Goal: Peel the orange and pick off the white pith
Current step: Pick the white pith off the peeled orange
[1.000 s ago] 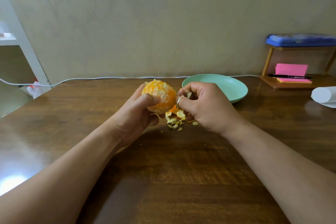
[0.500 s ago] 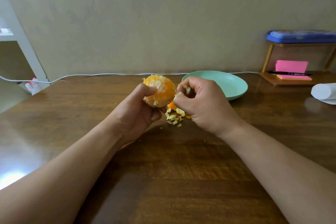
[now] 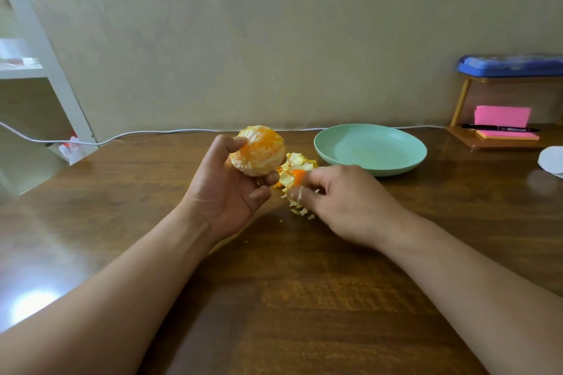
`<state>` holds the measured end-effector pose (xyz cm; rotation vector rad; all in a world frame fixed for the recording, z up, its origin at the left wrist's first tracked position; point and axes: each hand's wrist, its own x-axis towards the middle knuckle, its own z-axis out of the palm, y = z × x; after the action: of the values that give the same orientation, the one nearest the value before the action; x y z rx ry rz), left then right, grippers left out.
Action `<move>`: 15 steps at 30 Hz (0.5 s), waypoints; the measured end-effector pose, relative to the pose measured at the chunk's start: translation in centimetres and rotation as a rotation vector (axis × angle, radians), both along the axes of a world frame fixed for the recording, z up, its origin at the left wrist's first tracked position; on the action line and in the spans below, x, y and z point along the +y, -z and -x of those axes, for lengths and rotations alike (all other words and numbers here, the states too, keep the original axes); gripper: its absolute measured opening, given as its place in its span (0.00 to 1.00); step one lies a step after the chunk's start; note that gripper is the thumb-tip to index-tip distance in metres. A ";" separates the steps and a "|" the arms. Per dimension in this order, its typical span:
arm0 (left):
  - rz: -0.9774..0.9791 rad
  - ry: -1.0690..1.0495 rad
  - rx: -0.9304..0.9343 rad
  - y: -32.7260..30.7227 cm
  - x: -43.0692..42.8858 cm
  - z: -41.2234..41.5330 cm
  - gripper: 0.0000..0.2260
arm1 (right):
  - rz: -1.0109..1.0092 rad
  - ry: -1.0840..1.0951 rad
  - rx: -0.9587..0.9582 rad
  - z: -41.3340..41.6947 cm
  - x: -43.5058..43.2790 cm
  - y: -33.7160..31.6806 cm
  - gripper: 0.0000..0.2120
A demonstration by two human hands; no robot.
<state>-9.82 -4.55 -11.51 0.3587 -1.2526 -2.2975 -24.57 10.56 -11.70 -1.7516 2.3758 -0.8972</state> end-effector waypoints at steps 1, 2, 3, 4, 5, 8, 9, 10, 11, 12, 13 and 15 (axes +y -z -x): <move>-0.015 -0.015 -0.003 0.0 -0.1 -0.1 0.27 | -0.070 0.010 0.082 -0.1 0.0 0.0 0.17; -0.030 -0.024 -0.005 0.0 -0.1 -0.1 0.27 | -0.104 0.011 0.158 -0.3 -0.1 0.0 0.18; -0.044 -0.026 -0.008 0.0 -0.1 -0.2 0.27 | -0.096 0.008 0.219 -0.4 -0.1 0.0 0.19; -0.055 -0.025 -0.010 0.0 -0.1 -0.2 0.27 | -0.056 0.007 0.269 -0.4 -0.1 -0.1 0.17; -0.067 -0.022 -0.012 -0.1 -0.1 -0.2 0.27 | 0.001 0.004 0.312 -0.4 -0.1 -0.3 0.13; -0.112 -0.010 -0.025 0.0 -0.1 -0.2 0.26 | 0.073 0.022 0.381 -0.4 -0.2 -0.4 0.05; -0.125 -0.004 -0.032 0.1 -0.1 -0.1 0.26 | 0.083 0.027 0.370 -0.4 -0.3 -0.3 0.06; -0.134 0.003 -0.040 0.1 0.0 -0.1 0.26 | 0.090 0.034 0.359 -0.5 -0.3 -0.3 0.07; -0.139 0.010 -0.046 0.1 0.1 0.0 0.25 | 0.087 0.033 0.360 -0.5 -0.3 -0.3 0.06; -0.140 0.016 -0.053 0.0 0.2 0.0 0.24 | 0.073 0.023 0.364 -0.6 -0.2 -0.2 0.07; -0.139 0.019 -0.061 0.0 0.2 0.0 0.24 | 0.054 0.012 0.363 -0.6 -0.2 -0.2 0.09; -0.142 0.026 -0.073 -0.1 0.3 0.0 0.24 | 0.032 0.023 0.381 -0.6 -0.2 -0.3 0.07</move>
<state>-9.83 -4.23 -11.42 0.4825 -1.1368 -2.4226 -23.95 10.38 -11.36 -2.0728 2.6188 -0.6534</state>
